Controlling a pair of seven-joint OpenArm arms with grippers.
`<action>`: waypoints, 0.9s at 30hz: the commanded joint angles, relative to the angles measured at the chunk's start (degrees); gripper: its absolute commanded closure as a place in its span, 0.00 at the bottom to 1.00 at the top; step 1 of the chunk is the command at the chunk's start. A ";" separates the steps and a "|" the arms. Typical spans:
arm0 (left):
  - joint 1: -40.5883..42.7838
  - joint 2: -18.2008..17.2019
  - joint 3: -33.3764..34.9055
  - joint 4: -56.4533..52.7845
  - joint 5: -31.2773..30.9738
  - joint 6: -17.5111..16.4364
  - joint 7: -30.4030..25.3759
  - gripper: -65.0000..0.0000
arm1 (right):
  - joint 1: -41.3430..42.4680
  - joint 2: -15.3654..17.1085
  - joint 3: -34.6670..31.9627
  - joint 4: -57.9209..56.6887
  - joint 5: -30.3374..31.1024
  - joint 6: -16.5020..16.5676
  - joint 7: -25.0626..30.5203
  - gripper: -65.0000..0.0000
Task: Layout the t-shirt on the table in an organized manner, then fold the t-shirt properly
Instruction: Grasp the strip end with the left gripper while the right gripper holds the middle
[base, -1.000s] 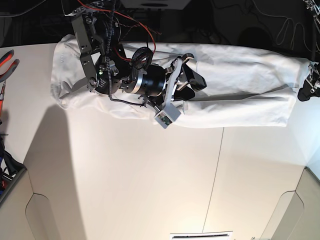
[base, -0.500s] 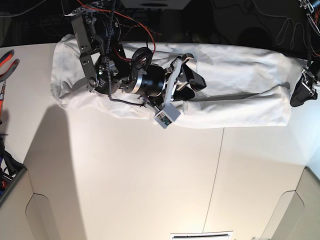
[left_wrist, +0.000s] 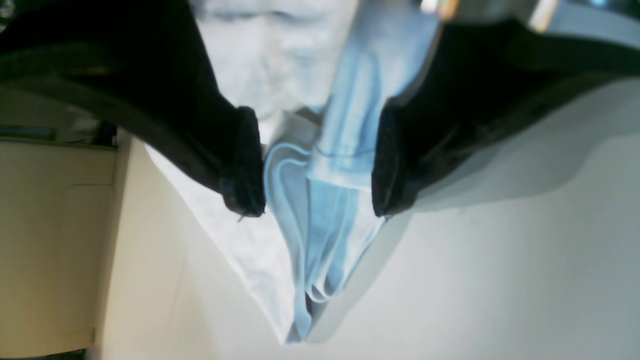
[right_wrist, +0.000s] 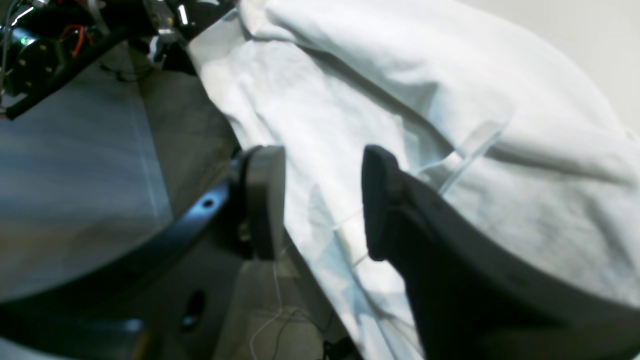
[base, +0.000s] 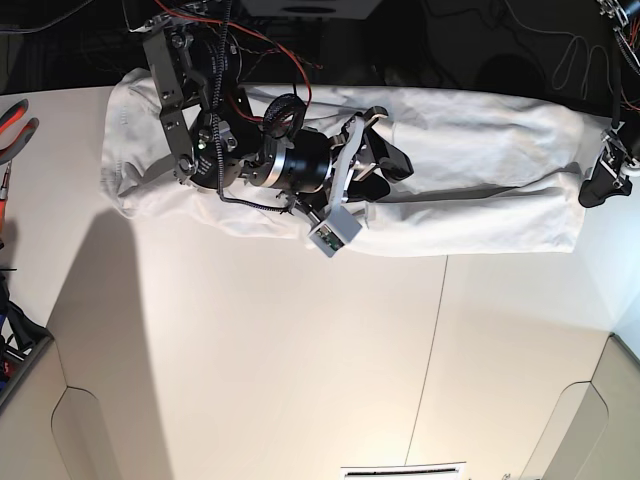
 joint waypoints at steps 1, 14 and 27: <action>-0.28 -1.42 -0.17 0.72 0.44 -0.52 -0.87 0.41 | 0.63 -0.46 -0.04 1.05 1.31 0.66 1.18 0.62; -0.26 1.60 -0.15 0.72 0.92 -0.52 -0.04 0.41 | 0.63 -0.46 -0.02 1.05 1.29 0.66 1.18 0.62; 0.09 1.57 -0.15 4.17 3.39 -0.52 4.00 0.41 | 0.63 -0.46 -0.02 1.05 1.29 0.66 1.18 0.62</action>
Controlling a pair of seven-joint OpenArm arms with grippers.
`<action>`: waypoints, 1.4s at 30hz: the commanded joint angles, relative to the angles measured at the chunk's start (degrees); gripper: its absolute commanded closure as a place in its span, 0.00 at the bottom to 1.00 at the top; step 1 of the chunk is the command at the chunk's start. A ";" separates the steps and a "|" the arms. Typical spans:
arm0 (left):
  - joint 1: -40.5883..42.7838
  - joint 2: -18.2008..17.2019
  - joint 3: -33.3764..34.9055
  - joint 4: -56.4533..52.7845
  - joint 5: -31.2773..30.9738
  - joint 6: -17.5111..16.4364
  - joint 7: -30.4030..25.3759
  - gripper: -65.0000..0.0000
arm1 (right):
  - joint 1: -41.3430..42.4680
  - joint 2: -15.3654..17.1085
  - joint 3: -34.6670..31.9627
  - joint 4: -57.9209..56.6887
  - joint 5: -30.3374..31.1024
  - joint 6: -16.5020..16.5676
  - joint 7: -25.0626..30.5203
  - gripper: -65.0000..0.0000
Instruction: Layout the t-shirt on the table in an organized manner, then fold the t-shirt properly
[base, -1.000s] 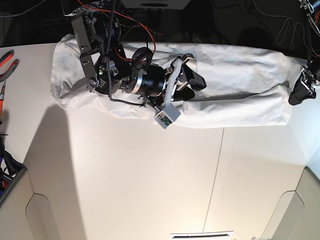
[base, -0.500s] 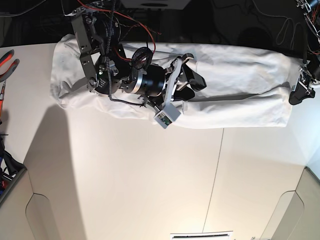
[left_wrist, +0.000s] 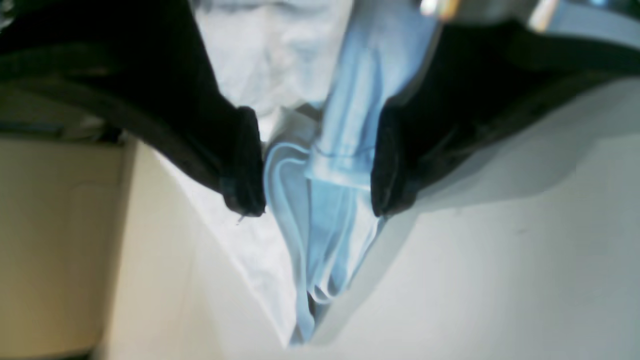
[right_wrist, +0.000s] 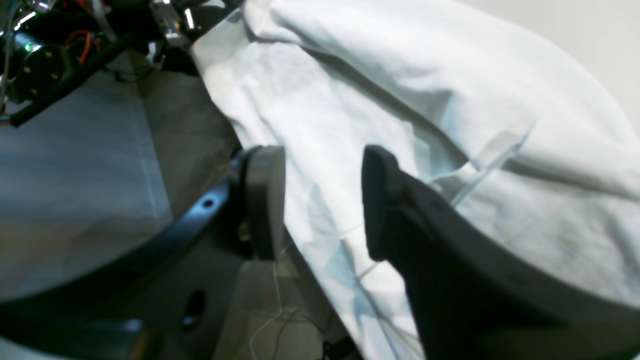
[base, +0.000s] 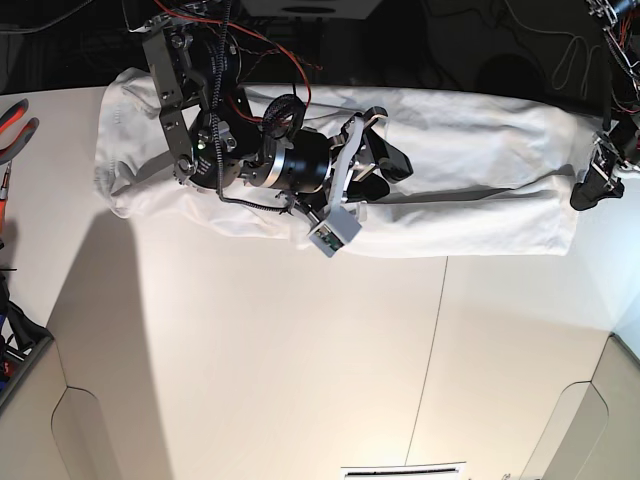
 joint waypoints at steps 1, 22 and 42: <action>0.28 -1.01 0.04 1.68 0.92 -0.03 0.94 0.41 | 0.63 -0.46 -0.02 1.05 1.29 0.66 1.18 0.62; 2.23 -0.22 12.22 7.04 2.58 -0.03 -3.63 0.66 | 0.63 -0.46 -0.02 1.05 -0.24 0.63 1.16 0.62; 1.81 0.42 11.80 16.90 -16.61 -0.03 5.75 1.00 | 5.40 -0.48 8.13 1.07 -0.85 0.61 2.23 0.62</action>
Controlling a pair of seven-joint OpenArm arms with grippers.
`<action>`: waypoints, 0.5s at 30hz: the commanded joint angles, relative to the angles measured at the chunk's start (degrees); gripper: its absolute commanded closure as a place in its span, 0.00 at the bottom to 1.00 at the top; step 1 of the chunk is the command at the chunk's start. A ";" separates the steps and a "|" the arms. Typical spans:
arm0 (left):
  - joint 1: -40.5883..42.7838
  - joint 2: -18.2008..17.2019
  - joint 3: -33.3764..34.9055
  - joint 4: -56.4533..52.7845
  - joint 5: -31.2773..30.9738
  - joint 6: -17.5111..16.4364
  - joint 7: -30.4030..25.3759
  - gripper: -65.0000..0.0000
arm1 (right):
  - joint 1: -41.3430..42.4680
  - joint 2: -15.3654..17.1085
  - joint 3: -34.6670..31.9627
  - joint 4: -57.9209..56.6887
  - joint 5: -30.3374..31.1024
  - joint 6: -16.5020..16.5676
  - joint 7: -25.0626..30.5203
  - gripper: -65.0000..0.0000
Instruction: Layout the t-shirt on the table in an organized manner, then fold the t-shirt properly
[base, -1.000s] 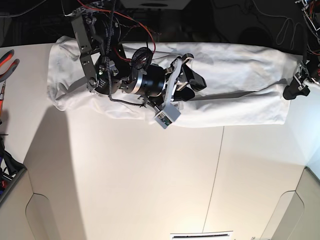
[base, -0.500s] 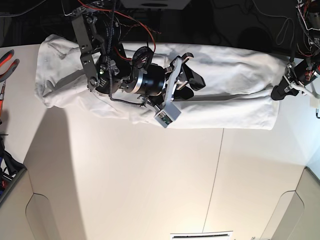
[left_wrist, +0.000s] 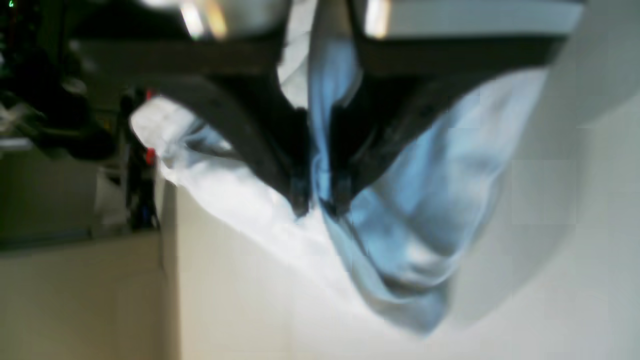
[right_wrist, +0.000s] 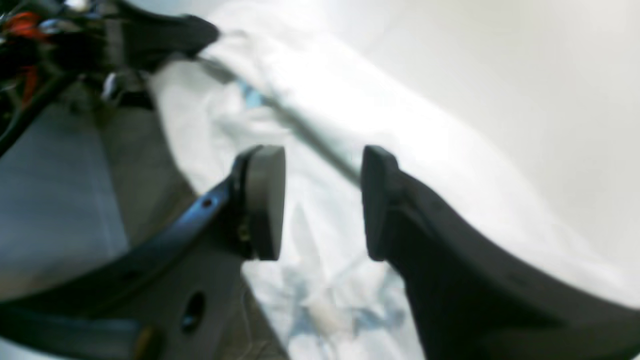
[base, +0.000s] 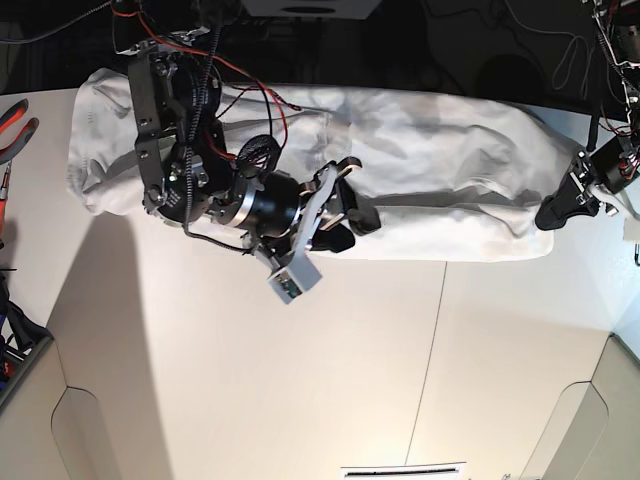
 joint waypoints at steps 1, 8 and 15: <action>-0.57 -0.74 -0.28 2.56 -1.75 -0.54 -0.09 1.00 | 1.01 -0.44 1.68 1.07 1.07 0.61 1.09 0.62; 0.33 3.08 -0.26 13.88 -1.60 -0.54 2.27 1.00 | 1.01 -0.42 15.39 1.07 2.99 0.61 0.11 0.62; 3.96 10.91 -0.11 27.87 -1.57 -0.54 3.91 1.00 | 1.01 0.39 26.86 1.07 8.98 0.68 -2.64 0.62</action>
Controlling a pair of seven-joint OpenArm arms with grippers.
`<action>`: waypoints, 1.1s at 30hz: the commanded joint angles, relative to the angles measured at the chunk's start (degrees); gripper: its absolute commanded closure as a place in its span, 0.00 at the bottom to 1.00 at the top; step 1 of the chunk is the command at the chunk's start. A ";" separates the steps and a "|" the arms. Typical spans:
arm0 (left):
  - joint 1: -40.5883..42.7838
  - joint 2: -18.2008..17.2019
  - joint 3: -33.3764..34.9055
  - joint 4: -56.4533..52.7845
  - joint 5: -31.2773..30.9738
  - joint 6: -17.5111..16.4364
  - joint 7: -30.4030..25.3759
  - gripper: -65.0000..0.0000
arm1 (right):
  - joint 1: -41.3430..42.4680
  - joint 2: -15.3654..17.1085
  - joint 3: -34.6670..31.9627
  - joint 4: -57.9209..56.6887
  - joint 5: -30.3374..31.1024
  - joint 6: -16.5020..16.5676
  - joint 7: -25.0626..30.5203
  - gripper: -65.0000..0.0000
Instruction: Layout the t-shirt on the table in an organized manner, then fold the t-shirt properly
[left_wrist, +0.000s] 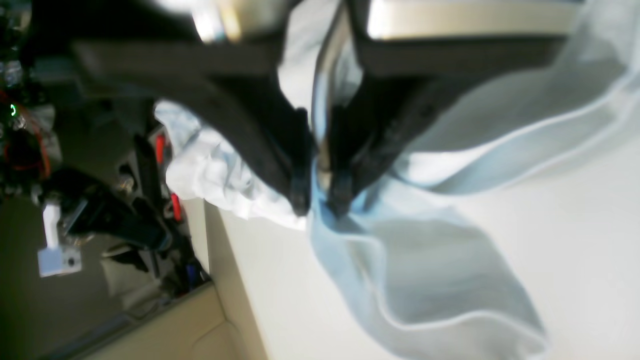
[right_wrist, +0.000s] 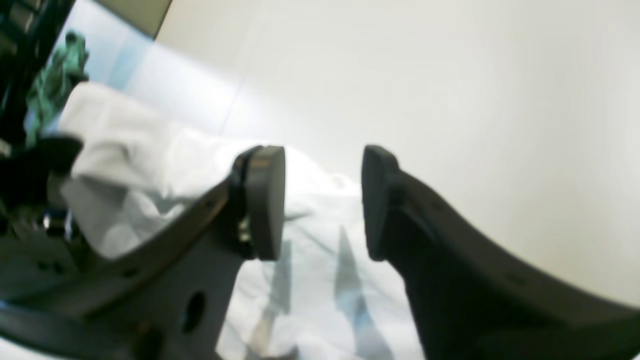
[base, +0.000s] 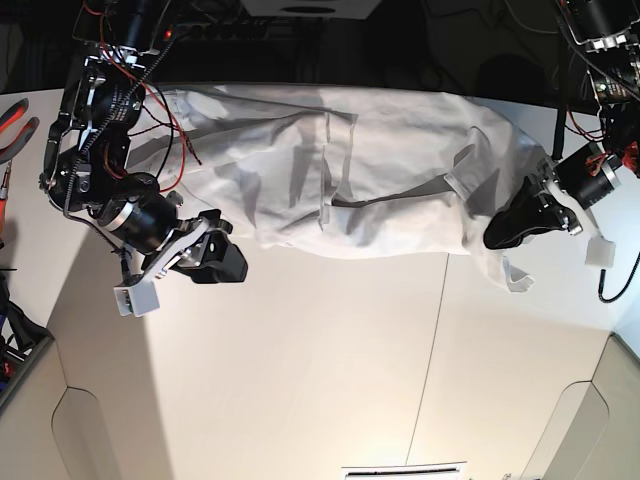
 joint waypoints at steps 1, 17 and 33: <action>-0.02 0.33 -0.13 2.97 -2.23 -0.58 -1.22 1.00 | 0.90 0.55 0.83 1.07 1.99 0.68 0.48 0.62; 0.81 10.34 26.58 10.64 14.27 -0.58 -13.49 1.00 | 0.90 7.37 5.66 1.07 2.36 0.68 0.33 0.68; -0.55 11.69 40.96 10.58 26.58 -0.58 -18.38 1.00 | 0.90 7.50 5.66 1.07 2.38 0.68 0.37 0.68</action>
